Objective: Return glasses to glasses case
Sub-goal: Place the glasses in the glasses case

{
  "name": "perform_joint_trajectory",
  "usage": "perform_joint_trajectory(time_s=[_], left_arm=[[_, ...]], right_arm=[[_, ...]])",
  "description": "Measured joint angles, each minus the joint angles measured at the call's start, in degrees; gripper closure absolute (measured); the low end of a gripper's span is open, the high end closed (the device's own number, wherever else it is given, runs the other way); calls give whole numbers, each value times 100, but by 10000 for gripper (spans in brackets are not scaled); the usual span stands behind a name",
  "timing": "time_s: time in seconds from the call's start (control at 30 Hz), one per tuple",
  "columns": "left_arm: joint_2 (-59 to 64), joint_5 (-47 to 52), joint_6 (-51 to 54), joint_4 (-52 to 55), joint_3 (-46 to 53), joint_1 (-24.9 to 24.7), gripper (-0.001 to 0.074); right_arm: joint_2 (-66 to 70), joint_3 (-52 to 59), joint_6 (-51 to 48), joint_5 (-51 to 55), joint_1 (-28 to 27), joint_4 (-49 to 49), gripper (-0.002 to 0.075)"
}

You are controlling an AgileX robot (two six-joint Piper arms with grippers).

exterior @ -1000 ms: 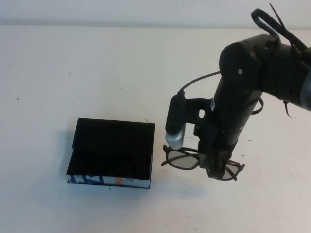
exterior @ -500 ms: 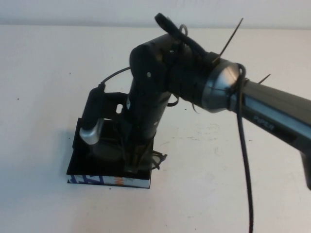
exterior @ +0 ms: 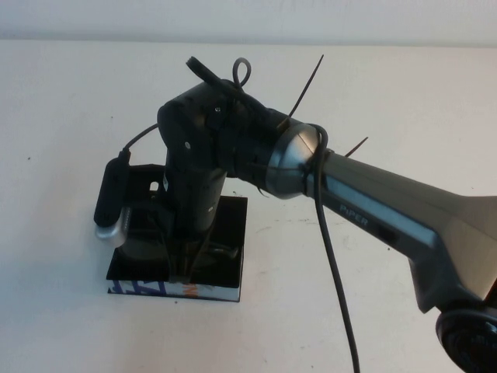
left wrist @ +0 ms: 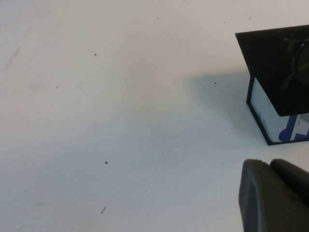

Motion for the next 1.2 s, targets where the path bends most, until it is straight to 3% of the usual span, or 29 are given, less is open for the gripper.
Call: perform_joint_trajectory(time_s=[1.2], left_arm=[[0, 0, 0, 0, 0, 0, 738]], right_arm=[[263, -38, -11, 0, 207, -467, 711]])
